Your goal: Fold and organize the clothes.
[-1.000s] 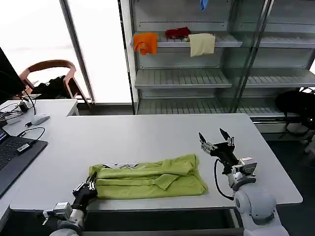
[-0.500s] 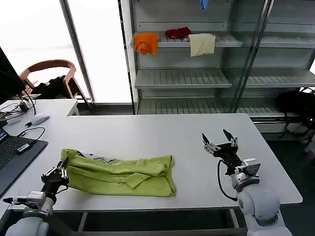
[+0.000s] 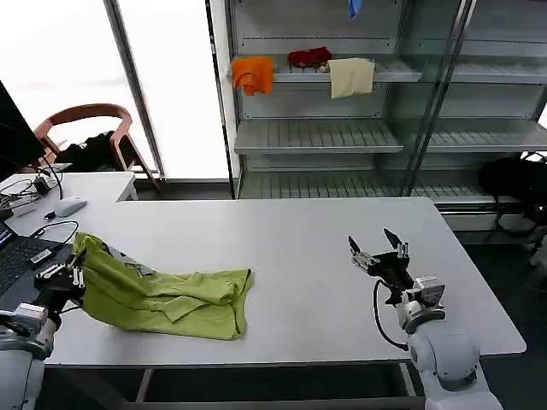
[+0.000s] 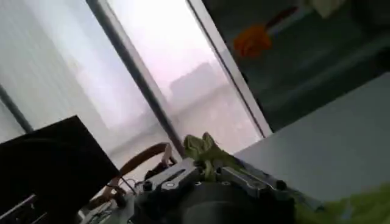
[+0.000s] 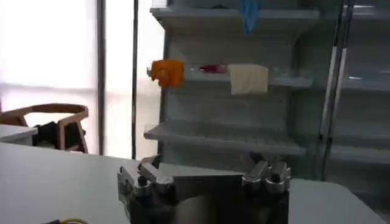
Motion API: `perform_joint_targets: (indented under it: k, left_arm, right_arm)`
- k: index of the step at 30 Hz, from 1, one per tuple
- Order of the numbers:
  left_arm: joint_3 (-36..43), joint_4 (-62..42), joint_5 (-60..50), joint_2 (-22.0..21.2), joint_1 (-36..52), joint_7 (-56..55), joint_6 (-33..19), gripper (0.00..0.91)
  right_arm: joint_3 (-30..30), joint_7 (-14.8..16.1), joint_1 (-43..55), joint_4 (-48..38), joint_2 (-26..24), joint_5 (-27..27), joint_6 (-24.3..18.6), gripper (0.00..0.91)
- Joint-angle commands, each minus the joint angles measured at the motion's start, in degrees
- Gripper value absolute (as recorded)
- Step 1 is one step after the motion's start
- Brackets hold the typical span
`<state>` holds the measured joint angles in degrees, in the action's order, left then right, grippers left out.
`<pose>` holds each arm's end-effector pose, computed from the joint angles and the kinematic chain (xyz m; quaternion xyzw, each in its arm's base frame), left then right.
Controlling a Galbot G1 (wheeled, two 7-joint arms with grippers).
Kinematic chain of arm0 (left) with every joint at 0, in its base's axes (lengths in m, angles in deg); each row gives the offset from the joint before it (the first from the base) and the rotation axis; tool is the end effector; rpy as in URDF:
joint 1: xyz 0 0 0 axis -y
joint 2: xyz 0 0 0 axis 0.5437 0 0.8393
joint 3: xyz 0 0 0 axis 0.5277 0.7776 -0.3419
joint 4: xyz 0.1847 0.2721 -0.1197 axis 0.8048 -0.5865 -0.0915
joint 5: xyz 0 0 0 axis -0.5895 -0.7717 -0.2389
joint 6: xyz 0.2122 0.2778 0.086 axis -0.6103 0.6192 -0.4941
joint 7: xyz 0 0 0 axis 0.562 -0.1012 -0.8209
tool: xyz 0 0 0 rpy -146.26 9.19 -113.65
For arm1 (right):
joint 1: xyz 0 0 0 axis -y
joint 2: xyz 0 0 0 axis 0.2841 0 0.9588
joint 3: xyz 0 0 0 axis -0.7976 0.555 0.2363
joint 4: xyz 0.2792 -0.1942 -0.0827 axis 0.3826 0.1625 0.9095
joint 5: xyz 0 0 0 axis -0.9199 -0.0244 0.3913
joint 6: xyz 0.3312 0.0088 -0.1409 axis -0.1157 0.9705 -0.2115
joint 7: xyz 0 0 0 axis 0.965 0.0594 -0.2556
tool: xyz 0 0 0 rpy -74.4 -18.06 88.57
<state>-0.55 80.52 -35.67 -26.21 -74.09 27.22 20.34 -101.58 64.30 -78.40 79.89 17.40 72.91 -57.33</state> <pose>0.2526 0.1942 -0.2147 0.0216 -0.9691 -0.2363 0.0678 0.3078 -0.0564 -0.2136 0.0953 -0.9939 0.0390 0.0394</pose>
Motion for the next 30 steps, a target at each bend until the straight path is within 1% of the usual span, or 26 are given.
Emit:
perform_joint_targets:
  k: [1,2,4,6,10,15,21,29,30]
  left_arm:
    - [18.1,6.8,1.1,-8.7,0.4,-6.7,3.1,0.04]
    - [21.2,6.3,1.1,-9.6,0.9,-8.4,3.1,0.04]
    - [24.8,6.2,1.3,-10.4,1.0,-9.2,3.8,0.04]
    - [27.4,6.2,1.5,-11.3,1.3,-9.7,4.9,0.04]
    - [31.2,5.5,1.5,-11.5,1.6,-10.6,7.6,0.04]
    - [32.2,4.0,1.5,-11.8,2.0,-11.7,10.3,0.04]
    - [32.8,4.7,2.3,-11.7,1.8,-12.2,13.3,0.04]
    - [33.2,3.3,2.0,-12.2,2.0,-12.7,14.0,0.04]
    - [33.5,3.0,2.3,-12.4,2.2,-13.1,14.1,0.06]
  right_arm:
    - [0.2,-0.2,0.0,-0.6,0.1,0.7,0.0,0.907]
    - [0.3,-0.1,0.0,-0.7,0.3,1.0,0.1,0.907]
    - [0.3,0.0,-0.2,-0.8,0.4,1.1,0.1,0.907]
    - [0.3,0.2,-0.2,-0.9,0.5,1.3,0.0,0.907]
    - [0.1,0.1,-0.2,-1.4,0.4,1.8,0.1,0.907]
    - [-0.2,0.2,-0.2,-1.7,0.4,1.8,0.1,0.907]
    - [-0.1,0.1,0.2,-1.9,0.5,1.9,0.2,0.907]
    - [0.3,0.1,0.3,-2.3,0.7,2.1,0.2,0.907]
    - [0.3,0.1,0.3,-2.3,0.7,2.1,0.2,0.907]
